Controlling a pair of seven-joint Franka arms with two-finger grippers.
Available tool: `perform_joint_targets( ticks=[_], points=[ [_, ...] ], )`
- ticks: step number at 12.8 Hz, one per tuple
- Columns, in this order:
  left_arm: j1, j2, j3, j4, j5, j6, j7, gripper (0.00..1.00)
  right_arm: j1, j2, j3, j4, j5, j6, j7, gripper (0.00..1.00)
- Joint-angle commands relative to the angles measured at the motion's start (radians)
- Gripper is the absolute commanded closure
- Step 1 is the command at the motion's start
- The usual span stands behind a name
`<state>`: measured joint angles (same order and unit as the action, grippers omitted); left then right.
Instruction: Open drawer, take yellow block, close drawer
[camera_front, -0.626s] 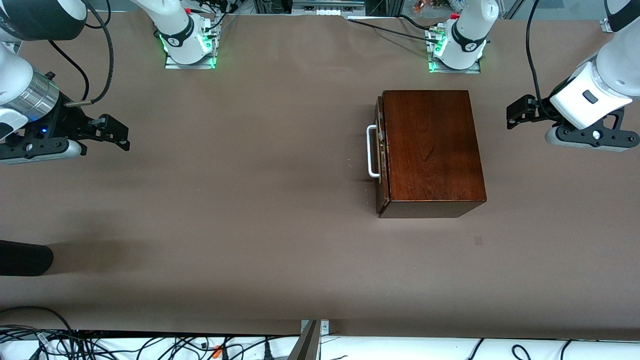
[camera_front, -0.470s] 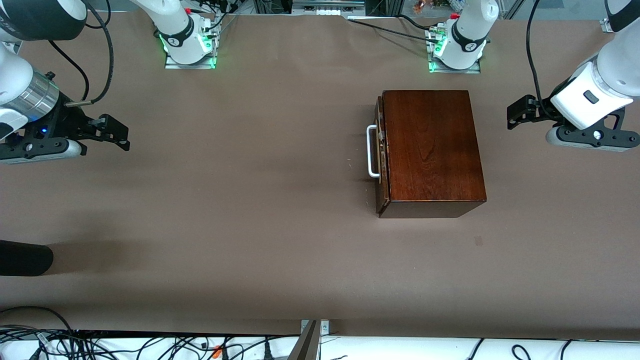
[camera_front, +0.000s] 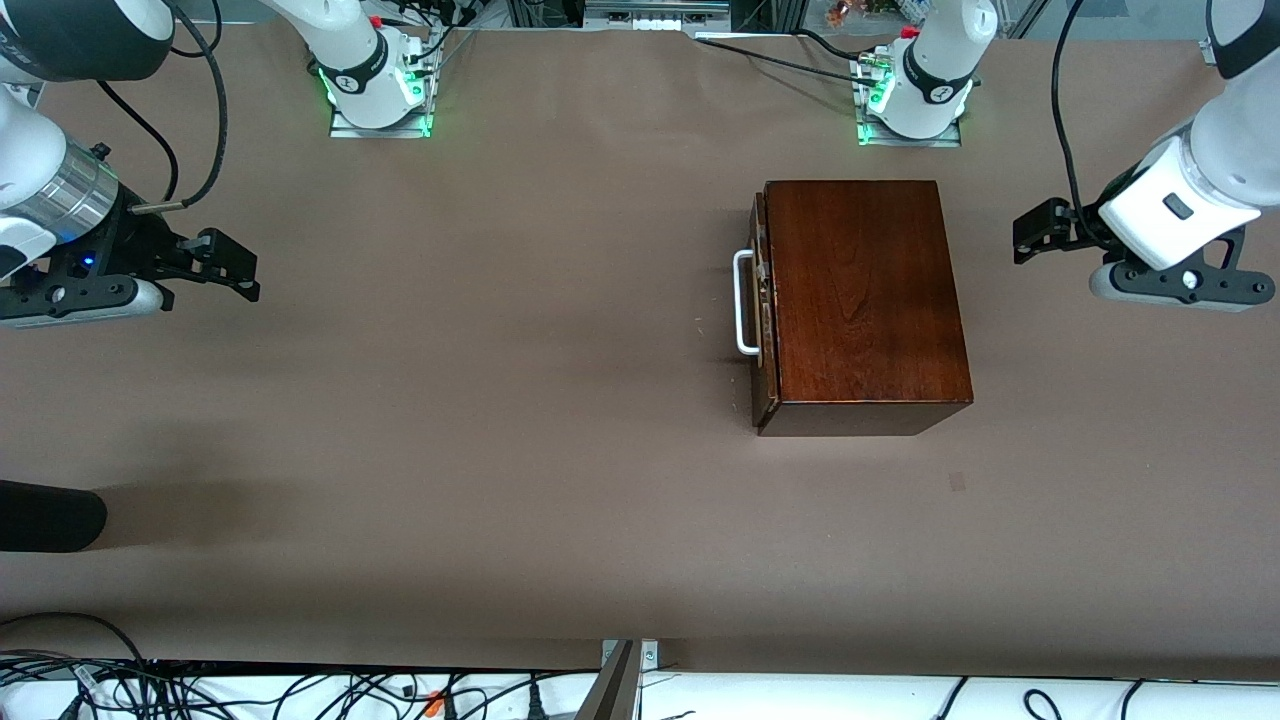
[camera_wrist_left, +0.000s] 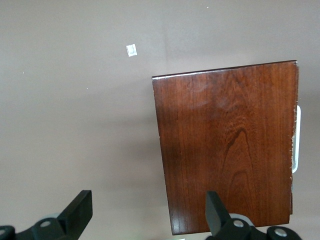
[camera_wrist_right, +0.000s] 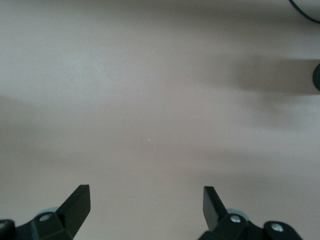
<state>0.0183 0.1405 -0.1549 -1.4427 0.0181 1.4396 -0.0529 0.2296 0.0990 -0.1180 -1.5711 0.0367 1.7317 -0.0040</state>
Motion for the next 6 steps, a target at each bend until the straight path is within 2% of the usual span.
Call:
perform_joint_targets(
  ticks=[1,6],
  points=[
    [0.006,0.001,0.003,0.001,-0.007,-0.002,-0.005,0.00,0.002,-0.009,0.001,-0.004,0.018,-0.003,0.012,0.00],
    [0.022,0.022,-0.005,-0.005,-0.009,-0.008,0.005,0.00,0.002,-0.009,0.001,-0.004,0.018,-0.003,0.012,0.00]
  ],
)
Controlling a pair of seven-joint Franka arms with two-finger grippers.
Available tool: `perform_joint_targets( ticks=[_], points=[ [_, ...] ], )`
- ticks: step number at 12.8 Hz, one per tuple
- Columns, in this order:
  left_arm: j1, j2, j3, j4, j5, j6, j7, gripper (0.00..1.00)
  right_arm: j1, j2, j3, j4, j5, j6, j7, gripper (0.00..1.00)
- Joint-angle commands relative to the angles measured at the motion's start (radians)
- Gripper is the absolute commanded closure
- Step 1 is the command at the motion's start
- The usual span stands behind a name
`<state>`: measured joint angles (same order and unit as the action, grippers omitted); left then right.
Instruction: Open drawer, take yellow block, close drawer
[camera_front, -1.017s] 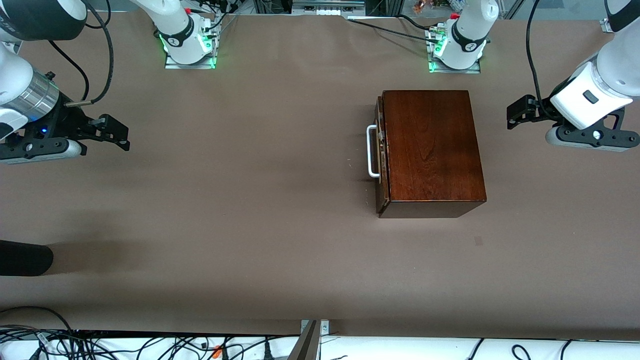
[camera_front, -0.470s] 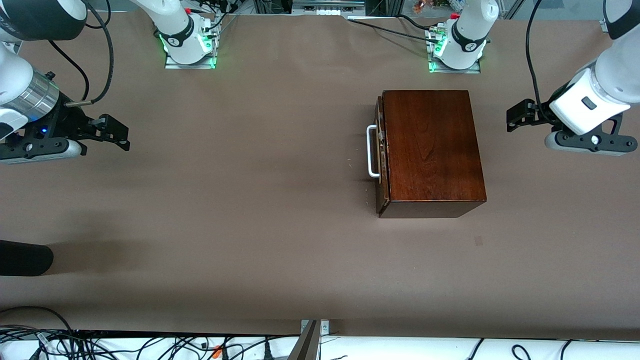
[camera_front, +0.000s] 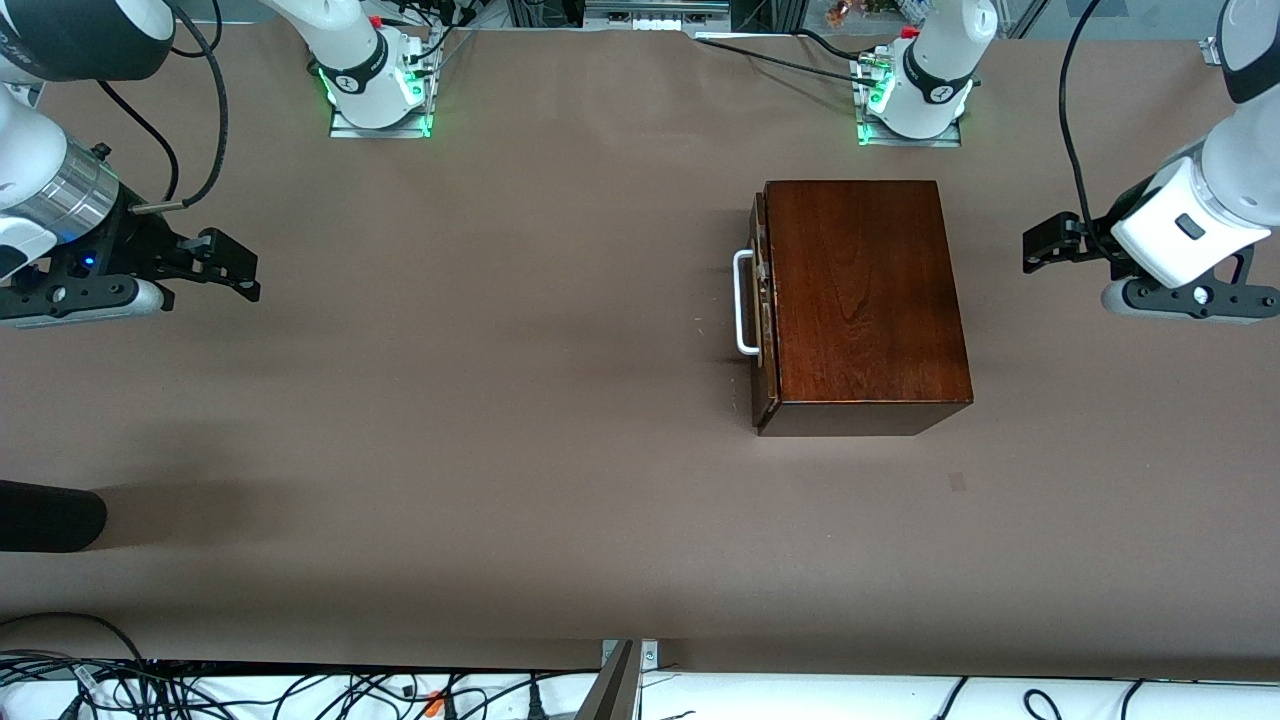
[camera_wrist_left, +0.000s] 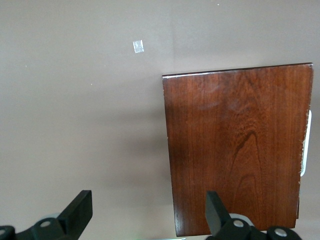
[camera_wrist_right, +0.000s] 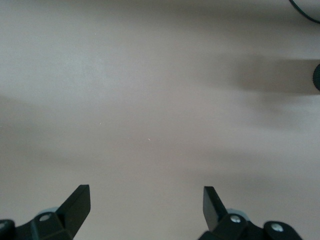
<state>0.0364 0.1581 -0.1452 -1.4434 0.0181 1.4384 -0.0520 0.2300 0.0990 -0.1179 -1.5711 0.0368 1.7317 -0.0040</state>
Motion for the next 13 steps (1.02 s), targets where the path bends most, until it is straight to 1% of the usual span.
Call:
perform_joint_targets(
  ticks=[1,4,7,9,10,11,13],
  points=[
    [-0.007,0.006,-0.019,-0.005,-0.009,-0.021,0.004,0.00,0.002,-0.009,0.001,-0.004,0.018,-0.003,0.012,0.00],
    [-0.074,0.034,-0.062,0.000,-0.012,-0.020,-0.015,0.00,0.002,-0.009,0.001,-0.004,0.018,-0.001,0.012,0.00],
    [-0.231,0.098,-0.062,0.009,-0.013,-0.001,-0.132,0.00,0.002,-0.009,0.000,-0.004,0.020,-0.003,0.010,0.00],
    [-0.317,0.138,-0.062,0.008,-0.006,0.092,-0.236,0.00,0.000,-0.008,0.000,-0.006,0.018,-0.003,0.010,0.00],
    [-0.354,0.162,-0.062,0.006,-0.006,0.117,-0.311,0.00,-0.001,-0.007,-0.002,-0.006,0.020,-0.003,0.010,0.00],
    [-0.384,0.184,-0.062,0.006,0.011,0.126,-0.371,0.00,-0.004,-0.007,-0.003,-0.006,0.020,-0.003,0.010,0.00],
    [-0.475,0.224,-0.063,0.005,0.097,0.155,-0.445,0.00,-0.004,-0.007,-0.003,-0.006,0.018,-0.003,0.012,0.00]
  ],
)
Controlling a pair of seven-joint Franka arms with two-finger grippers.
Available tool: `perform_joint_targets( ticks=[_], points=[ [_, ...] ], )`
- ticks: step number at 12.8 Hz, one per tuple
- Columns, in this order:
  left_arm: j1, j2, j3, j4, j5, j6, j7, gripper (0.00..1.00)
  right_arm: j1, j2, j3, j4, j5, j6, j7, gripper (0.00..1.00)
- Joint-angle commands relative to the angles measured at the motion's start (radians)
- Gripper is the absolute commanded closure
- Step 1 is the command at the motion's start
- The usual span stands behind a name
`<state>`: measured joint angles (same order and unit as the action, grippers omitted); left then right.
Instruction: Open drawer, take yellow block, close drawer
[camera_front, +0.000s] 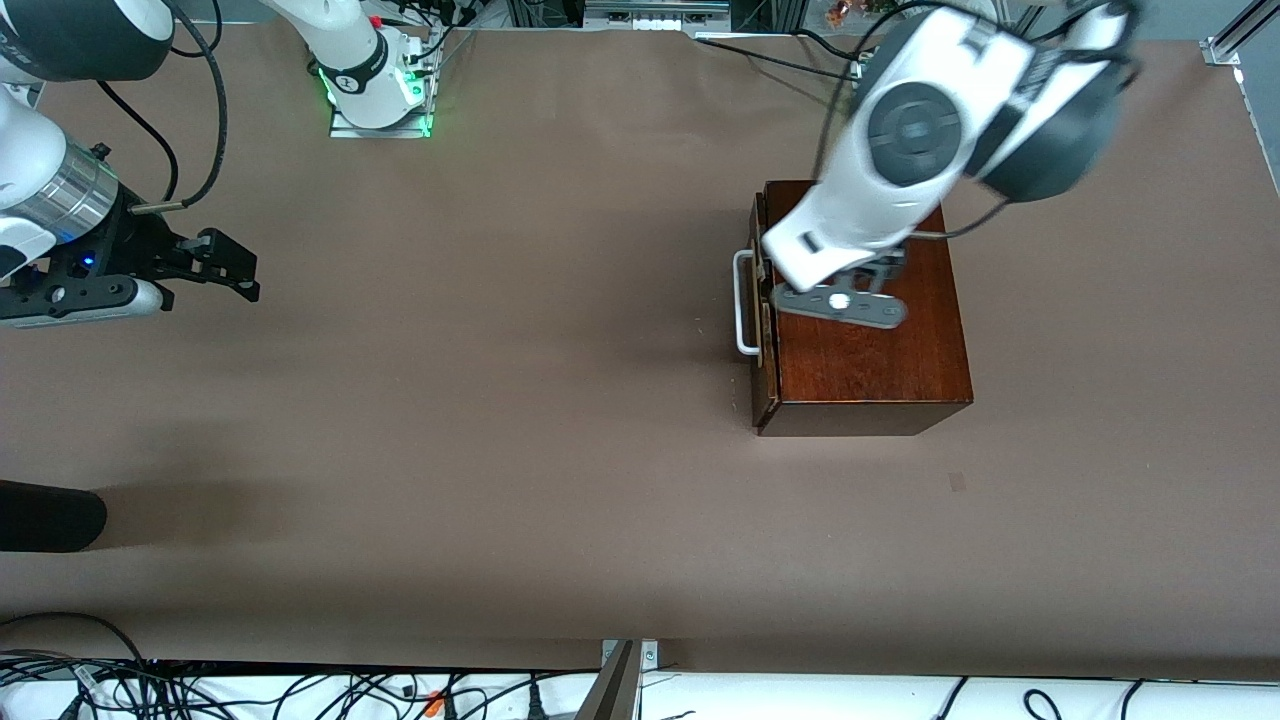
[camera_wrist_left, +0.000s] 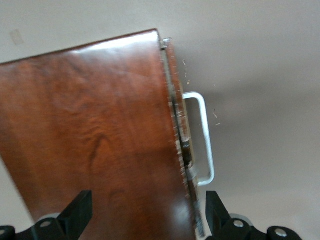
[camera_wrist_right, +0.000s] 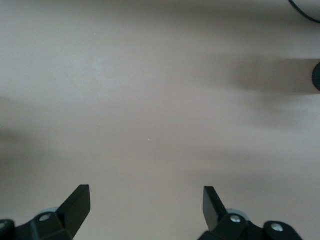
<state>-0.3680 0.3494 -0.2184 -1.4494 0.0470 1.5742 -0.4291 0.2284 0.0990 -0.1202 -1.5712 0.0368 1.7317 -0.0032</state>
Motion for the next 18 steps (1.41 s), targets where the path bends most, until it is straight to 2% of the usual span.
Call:
perform_joint_targets(
  ticks=[1,3,6,10,18],
  points=[
    [-0.109,0.061,0.010,0.011,0.094,0.039,-0.113,0.00,-0.003,-0.007,-0.001,-0.006,0.018,-0.003,0.011,0.00],
    [-0.176,0.124,0.011,0.007,0.141,0.101,-0.218,0.00,0.002,-0.007,-0.001,-0.006,0.018,0.000,0.011,0.00],
    [-0.255,0.212,0.011,0.009,0.279,0.139,-0.339,0.00,0.002,-0.005,-0.001,-0.006,0.018,-0.003,0.011,0.00],
    [-0.255,0.256,0.013,-0.002,0.283,0.204,-0.355,0.00,0.002,-0.007,-0.001,-0.006,0.018,-0.001,0.011,0.00],
    [-0.247,0.270,0.020,-0.060,0.298,0.201,-0.358,0.00,0.000,-0.005,-0.001,-0.006,0.018,-0.003,0.009,0.00]
  ],
)
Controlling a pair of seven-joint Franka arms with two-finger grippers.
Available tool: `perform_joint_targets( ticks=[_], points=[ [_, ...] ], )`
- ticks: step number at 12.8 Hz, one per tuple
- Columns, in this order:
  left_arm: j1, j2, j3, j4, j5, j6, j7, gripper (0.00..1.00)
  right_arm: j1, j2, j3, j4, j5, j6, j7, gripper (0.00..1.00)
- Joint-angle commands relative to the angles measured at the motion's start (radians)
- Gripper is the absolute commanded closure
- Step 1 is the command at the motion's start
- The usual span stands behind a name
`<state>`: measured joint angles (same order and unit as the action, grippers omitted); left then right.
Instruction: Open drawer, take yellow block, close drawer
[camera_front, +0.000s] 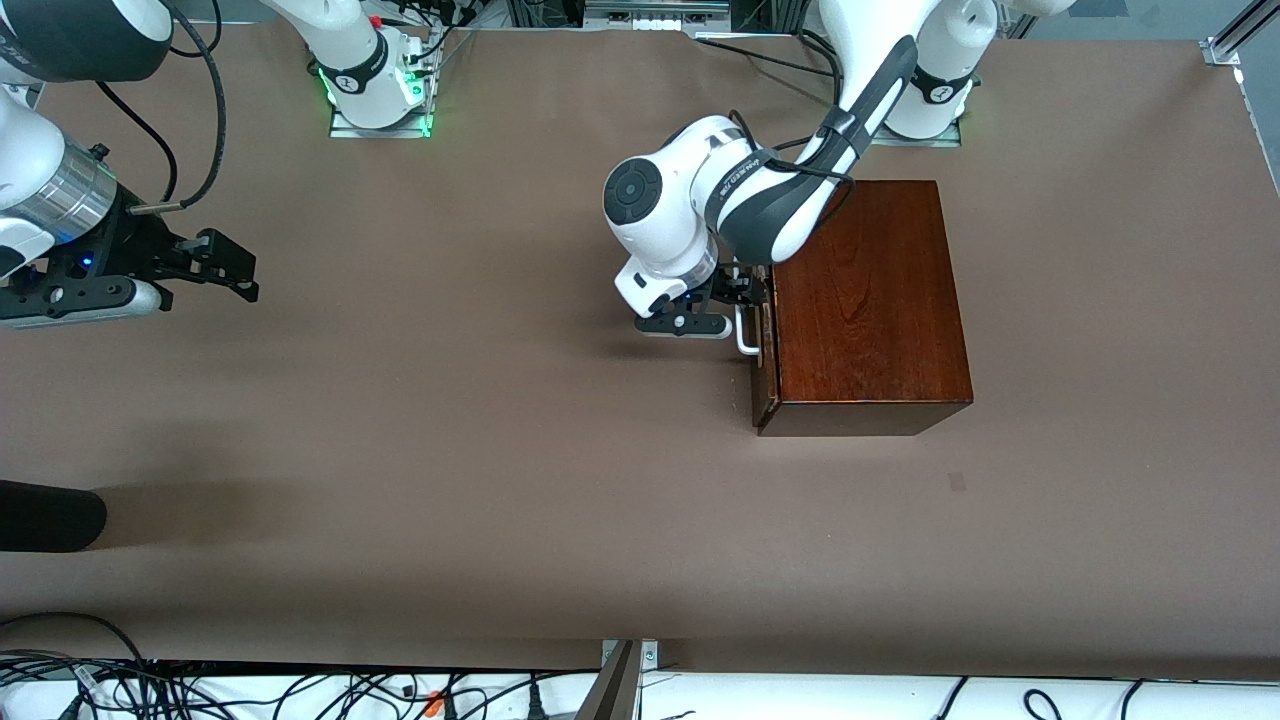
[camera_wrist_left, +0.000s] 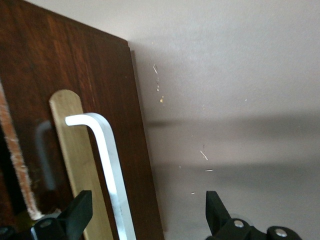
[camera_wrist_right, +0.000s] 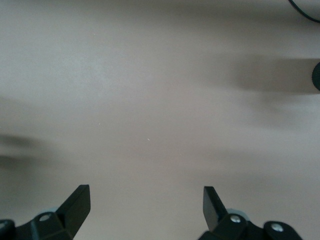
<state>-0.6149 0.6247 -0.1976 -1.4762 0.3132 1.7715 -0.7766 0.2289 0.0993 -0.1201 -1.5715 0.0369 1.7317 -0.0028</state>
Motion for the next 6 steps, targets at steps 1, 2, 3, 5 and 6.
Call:
perform_joint_targets(
  ticks=[1,2,3,5,6],
  points=[
    [0.001,-0.006,0.000,-0.044,0.033,0.000,-0.010,0.00,0.000,-0.006,-0.001,-0.005,0.018,-0.003,0.009,0.00],
    [0.003,-0.006,0.000,-0.047,0.033,-0.003,-0.010,0.00,0.000,-0.006,-0.001,-0.005,0.018,-0.003,0.009,0.00],
    [0.003,-0.005,0.000,-0.047,0.033,-0.001,-0.010,0.00,0.000,-0.006,-0.001,-0.005,0.018,-0.003,0.009,0.00],
    [0.003,0.006,0.000,-0.047,0.033,0.002,-0.010,0.00,0.000,-0.006,-0.001,-0.005,0.018,-0.003,0.009,0.00],
    [0.003,0.010,0.000,-0.047,0.033,0.002,-0.012,0.00,0.000,-0.006,-0.001,-0.005,0.018,-0.003,0.009,0.00]
  ],
)
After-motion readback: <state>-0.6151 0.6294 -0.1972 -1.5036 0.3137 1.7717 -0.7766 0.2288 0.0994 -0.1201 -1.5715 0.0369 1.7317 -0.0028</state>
